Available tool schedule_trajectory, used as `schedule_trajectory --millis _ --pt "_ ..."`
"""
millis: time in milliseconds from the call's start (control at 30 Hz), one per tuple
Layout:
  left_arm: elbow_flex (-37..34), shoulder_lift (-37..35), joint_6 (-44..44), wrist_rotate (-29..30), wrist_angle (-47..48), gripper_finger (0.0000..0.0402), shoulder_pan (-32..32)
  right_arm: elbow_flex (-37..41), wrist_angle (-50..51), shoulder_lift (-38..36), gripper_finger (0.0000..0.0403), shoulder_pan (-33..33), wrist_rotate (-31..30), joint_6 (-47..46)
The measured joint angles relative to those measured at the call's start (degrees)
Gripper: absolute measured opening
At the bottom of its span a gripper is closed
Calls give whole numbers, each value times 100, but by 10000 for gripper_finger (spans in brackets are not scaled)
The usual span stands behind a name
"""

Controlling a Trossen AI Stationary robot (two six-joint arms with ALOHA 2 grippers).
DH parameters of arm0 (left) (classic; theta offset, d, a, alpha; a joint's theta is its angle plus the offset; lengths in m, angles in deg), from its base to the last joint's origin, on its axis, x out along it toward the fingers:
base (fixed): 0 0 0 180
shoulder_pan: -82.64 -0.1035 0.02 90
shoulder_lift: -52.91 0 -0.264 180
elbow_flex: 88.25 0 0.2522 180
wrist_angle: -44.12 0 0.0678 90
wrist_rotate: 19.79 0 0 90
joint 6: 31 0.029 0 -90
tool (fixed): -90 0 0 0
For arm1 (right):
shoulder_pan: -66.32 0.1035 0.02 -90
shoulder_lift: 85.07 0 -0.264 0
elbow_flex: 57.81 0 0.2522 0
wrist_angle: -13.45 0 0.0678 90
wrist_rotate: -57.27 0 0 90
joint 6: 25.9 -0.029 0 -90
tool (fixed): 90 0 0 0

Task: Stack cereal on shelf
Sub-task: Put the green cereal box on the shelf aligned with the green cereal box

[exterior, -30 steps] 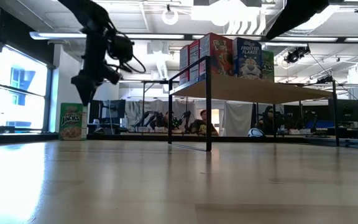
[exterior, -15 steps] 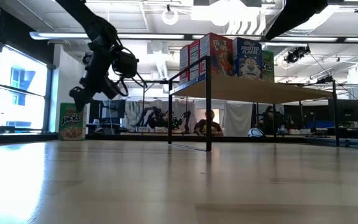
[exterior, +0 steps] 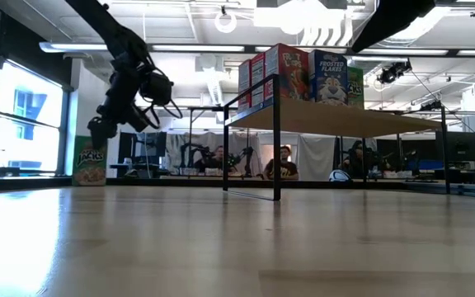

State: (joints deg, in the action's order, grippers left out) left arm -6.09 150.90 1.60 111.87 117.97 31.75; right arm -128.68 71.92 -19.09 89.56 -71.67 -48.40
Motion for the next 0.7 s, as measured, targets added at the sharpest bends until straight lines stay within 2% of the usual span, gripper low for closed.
schedule_trajectory --millis 367,700 --pt "7 -4 1 -200 20 278 -127 0 -9 0 0 0 -2 -46" --pt "7 -16 -46 -185 148 201 47 -2 -7 0 0 0 -2 -44"
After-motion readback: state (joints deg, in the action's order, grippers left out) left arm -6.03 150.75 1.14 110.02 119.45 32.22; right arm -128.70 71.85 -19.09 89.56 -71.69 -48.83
